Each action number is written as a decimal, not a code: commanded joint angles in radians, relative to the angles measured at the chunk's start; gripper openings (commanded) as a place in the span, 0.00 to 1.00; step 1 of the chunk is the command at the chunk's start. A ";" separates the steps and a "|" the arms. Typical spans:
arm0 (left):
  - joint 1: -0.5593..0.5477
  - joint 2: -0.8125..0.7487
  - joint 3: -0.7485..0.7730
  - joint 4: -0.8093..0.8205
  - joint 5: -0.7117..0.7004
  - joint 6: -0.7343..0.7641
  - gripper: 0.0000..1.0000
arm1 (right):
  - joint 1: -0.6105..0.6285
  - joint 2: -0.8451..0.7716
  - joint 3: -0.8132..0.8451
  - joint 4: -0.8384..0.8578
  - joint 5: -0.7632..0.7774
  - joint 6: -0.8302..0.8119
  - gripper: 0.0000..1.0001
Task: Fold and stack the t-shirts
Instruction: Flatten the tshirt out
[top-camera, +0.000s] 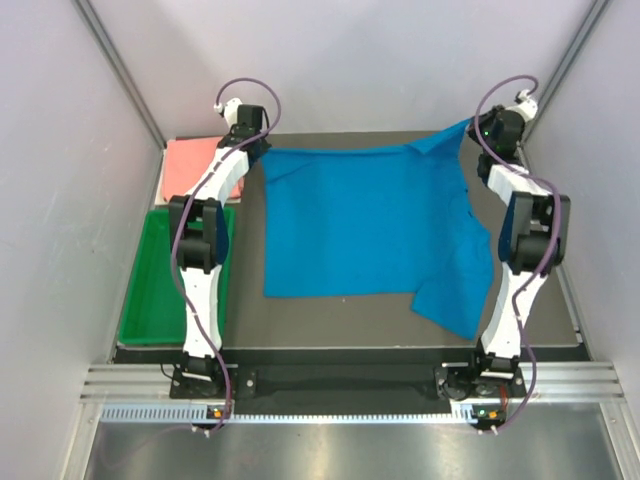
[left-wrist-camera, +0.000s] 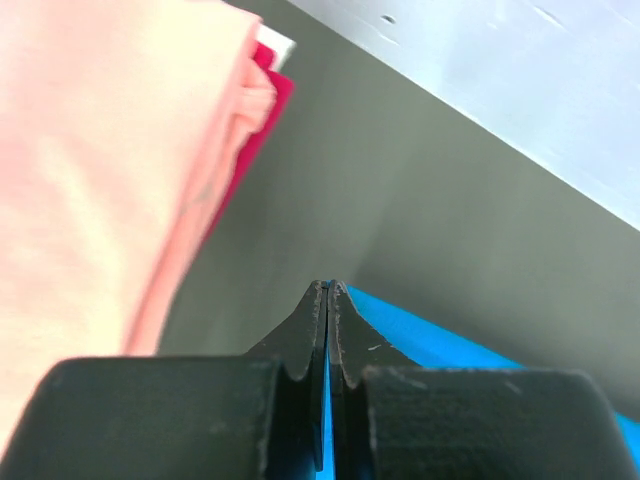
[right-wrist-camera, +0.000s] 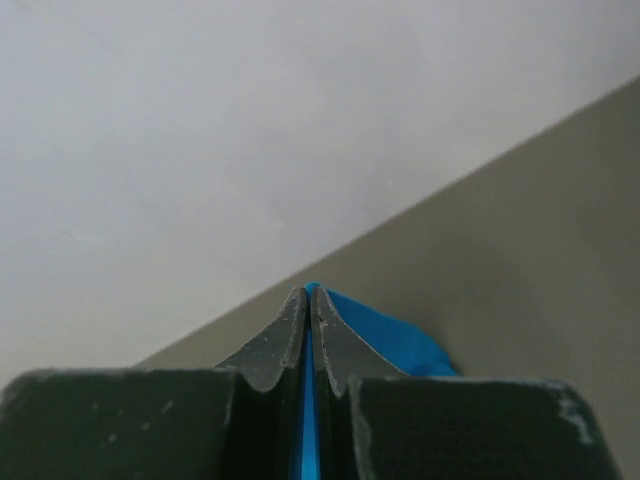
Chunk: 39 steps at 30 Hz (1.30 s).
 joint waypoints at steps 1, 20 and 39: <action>0.013 0.007 0.037 -0.013 -0.106 0.033 0.00 | 0.010 0.115 0.140 -0.018 -0.135 0.066 0.00; 0.036 -0.007 0.013 0.016 -0.066 0.041 0.00 | 0.011 0.234 0.222 0.053 -0.241 0.132 0.00; 0.019 0.057 0.002 0.165 0.087 0.007 0.00 | -0.053 0.079 0.121 -0.019 0.156 -0.067 0.00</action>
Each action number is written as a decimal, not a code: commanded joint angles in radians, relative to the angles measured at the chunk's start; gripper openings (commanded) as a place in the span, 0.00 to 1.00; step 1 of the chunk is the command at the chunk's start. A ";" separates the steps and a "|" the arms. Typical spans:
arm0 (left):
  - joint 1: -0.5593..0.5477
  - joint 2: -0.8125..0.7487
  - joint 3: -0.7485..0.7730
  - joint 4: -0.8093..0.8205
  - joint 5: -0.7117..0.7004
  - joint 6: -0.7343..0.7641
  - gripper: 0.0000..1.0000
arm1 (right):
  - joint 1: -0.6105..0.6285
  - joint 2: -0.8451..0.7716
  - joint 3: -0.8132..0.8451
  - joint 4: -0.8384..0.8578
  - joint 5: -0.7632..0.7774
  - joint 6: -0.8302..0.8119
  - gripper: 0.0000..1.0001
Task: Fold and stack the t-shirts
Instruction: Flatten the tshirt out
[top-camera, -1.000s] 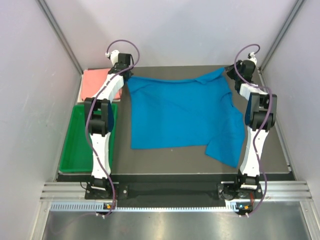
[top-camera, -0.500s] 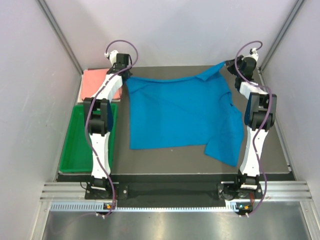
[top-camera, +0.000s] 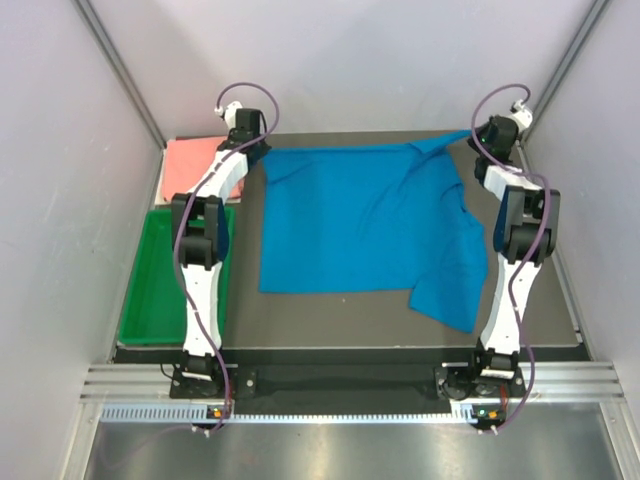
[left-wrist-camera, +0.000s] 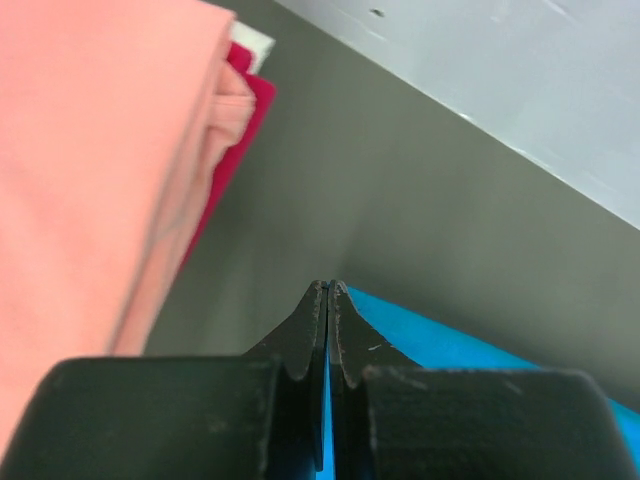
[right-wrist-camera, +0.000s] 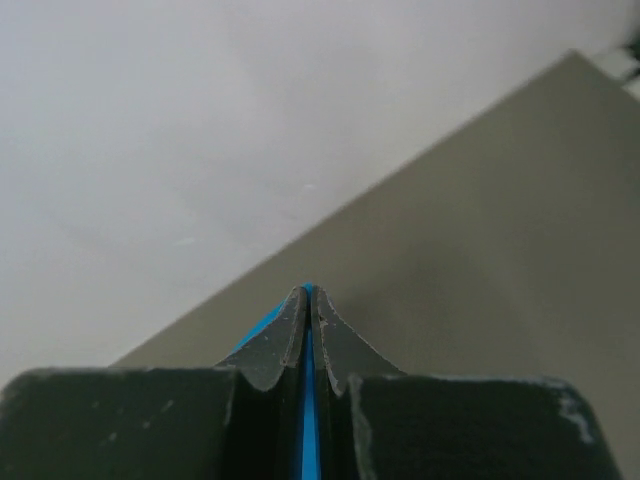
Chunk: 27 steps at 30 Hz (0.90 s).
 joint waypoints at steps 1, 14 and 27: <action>-0.006 0.004 -0.004 0.102 0.046 -0.010 0.00 | -0.039 -0.152 -0.056 0.005 0.149 -0.075 0.00; -0.029 0.017 -0.031 0.144 0.080 -0.027 0.00 | -0.103 -0.343 -0.246 0.077 0.108 -0.159 0.00; 0.069 -0.007 0.068 0.070 -0.101 0.073 0.00 | 0.003 0.127 0.321 0.028 -0.161 -0.074 0.00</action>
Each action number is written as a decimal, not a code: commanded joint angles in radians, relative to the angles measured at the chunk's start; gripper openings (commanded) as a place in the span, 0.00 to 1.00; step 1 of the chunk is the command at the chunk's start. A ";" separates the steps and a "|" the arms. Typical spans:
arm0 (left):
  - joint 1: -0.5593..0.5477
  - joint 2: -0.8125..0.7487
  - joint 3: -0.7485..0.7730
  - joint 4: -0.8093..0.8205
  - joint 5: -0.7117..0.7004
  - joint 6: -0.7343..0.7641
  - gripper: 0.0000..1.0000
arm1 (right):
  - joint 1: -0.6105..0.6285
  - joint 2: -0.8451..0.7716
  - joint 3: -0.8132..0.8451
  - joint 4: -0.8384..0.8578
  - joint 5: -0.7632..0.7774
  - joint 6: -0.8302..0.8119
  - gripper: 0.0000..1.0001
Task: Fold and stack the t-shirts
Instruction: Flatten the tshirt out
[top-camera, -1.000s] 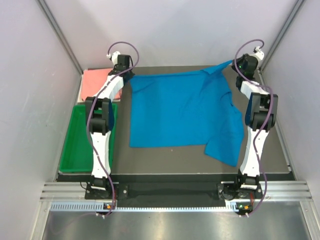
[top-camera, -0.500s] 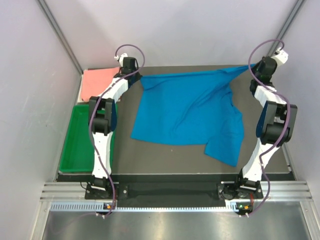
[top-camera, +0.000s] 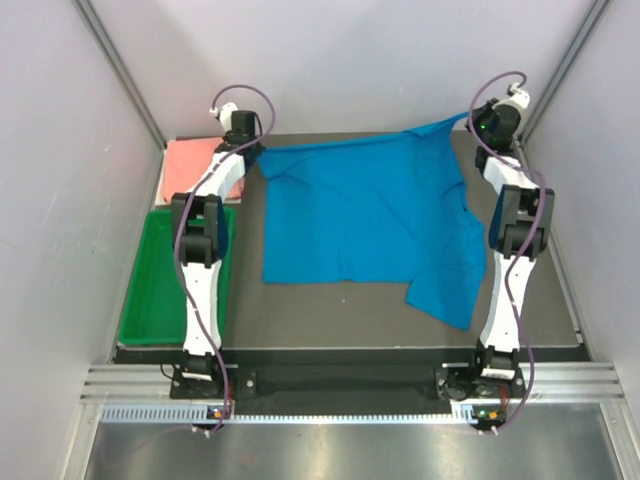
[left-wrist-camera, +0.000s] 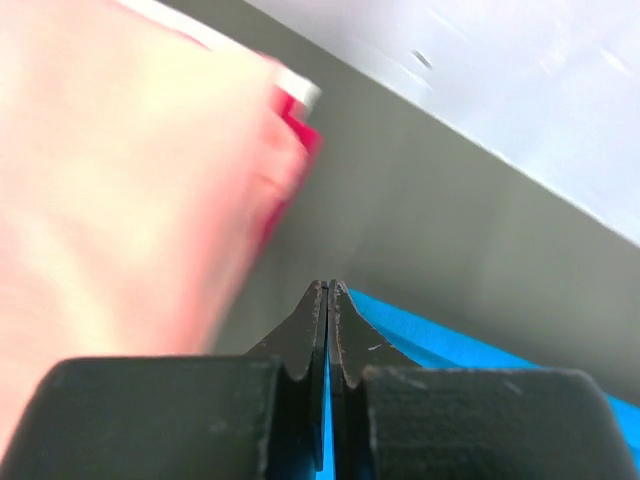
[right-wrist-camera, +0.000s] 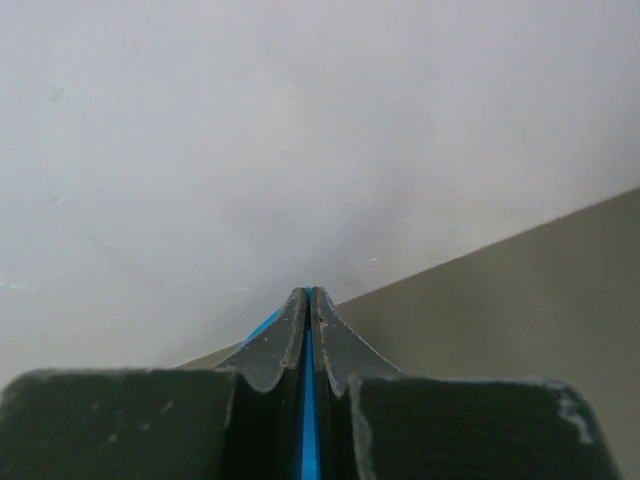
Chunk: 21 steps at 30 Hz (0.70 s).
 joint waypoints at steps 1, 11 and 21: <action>0.055 -0.057 0.061 0.004 -0.067 0.040 0.00 | 0.022 0.087 0.208 0.015 -0.067 0.022 0.00; 0.059 -0.080 0.082 -0.024 -0.069 0.074 0.00 | 0.052 0.141 0.295 0.040 -0.102 0.071 0.00; 0.059 -0.098 0.076 -0.029 -0.003 0.082 0.00 | 0.042 0.172 0.342 -0.035 -0.086 0.104 0.00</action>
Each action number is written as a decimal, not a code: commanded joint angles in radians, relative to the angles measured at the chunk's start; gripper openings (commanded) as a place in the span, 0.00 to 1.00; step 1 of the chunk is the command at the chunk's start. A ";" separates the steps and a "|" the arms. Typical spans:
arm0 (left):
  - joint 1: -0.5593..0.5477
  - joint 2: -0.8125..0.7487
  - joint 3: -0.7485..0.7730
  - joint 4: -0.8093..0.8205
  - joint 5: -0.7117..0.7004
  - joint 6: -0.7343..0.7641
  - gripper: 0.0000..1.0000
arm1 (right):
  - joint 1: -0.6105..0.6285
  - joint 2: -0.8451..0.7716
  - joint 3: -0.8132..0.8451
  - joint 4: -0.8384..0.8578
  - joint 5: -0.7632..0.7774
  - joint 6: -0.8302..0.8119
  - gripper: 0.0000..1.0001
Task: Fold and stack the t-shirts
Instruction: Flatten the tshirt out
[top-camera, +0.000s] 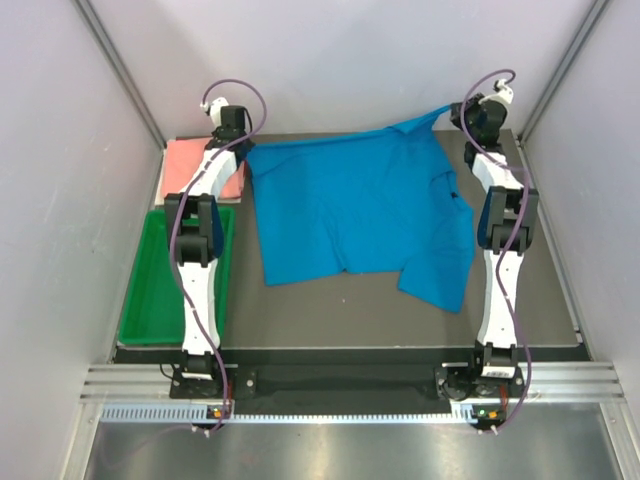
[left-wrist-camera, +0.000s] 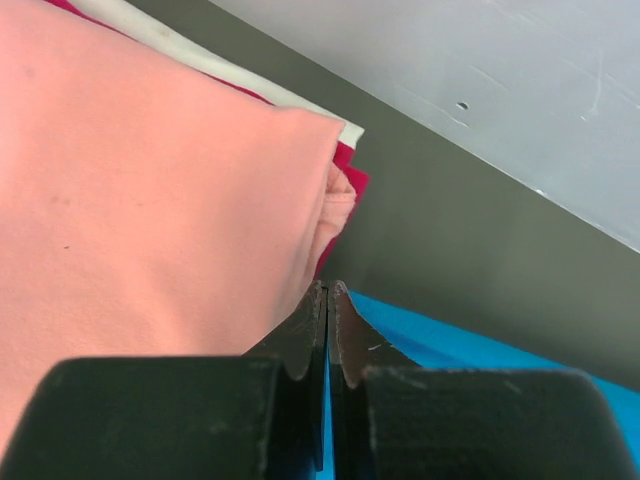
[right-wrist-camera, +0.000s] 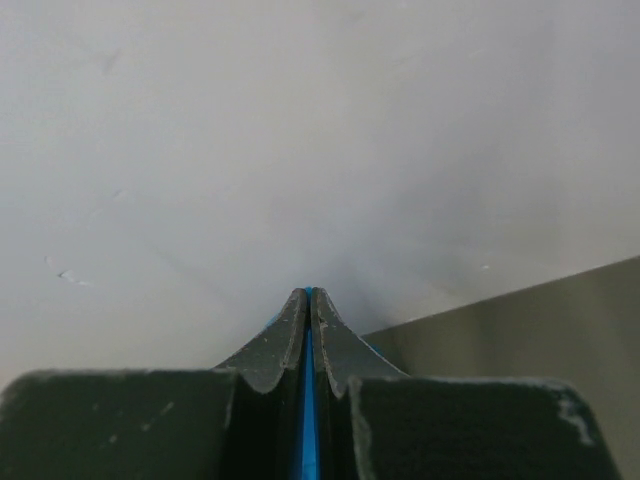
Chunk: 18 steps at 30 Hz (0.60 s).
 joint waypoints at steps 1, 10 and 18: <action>0.008 -0.113 0.032 0.005 0.043 0.013 0.00 | -0.018 -0.073 0.062 -0.033 0.014 -0.018 0.00; -0.058 -0.500 -0.157 0.019 0.117 -0.052 0.00 | -0.134 -0.728 -0.266 -0.283 0.014 -0.039 0.00; -0.105 -0.920 -0.412 0.036 0.127 -0.109 0.00 | -0.354 -1.178 -0.397 -0.628 -0.127 -0.070 0.00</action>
